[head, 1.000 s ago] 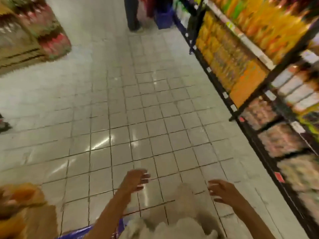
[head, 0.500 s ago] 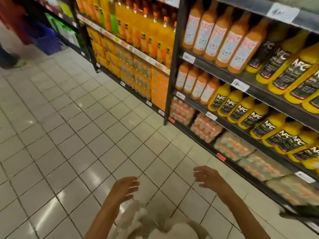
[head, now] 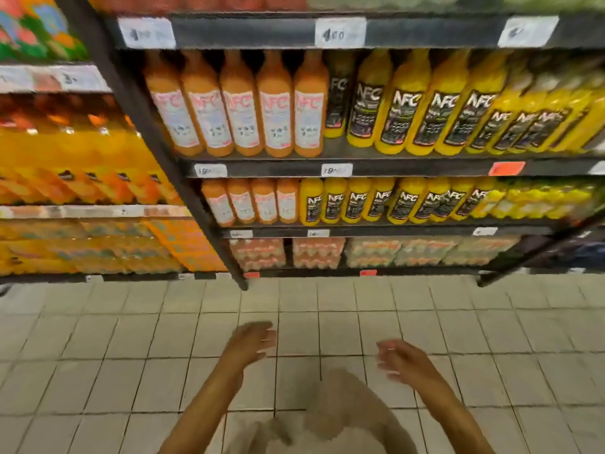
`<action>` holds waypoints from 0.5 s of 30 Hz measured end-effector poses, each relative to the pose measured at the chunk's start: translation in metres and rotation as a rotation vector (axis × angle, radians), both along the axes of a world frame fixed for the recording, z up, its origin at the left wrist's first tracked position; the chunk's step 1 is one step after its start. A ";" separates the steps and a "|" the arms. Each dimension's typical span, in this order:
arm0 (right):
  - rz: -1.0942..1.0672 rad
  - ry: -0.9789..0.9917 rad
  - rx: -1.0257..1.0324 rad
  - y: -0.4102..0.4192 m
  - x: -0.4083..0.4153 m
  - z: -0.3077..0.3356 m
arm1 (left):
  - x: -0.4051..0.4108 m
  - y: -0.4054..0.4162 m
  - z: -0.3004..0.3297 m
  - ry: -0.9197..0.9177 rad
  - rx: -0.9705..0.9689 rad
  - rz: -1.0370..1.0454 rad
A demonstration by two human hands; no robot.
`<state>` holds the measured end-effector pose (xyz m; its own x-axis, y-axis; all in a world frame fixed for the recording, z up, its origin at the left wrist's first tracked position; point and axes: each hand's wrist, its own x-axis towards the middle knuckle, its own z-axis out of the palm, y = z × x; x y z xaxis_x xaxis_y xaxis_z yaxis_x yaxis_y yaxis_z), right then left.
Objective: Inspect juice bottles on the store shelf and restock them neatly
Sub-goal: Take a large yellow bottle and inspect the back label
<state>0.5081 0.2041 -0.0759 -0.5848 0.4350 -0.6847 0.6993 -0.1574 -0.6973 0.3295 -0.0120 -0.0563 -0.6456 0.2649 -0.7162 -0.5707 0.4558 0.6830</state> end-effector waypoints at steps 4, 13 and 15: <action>-0.192 -0.047 -0.036 0.033 0.002 0.001 | -0.042 0.079 0.007 -0.028 0.040 -0.216; -0.134 0.124 0.181 0.189 -0.113 0.024 | -0.096 0.229 0.007 0.007 0.101 -0.248; -0.106 0.234 0.252 0.224 -0.151 0.042 | -0.113 0.253 0.014 0.071 0.109 -0.179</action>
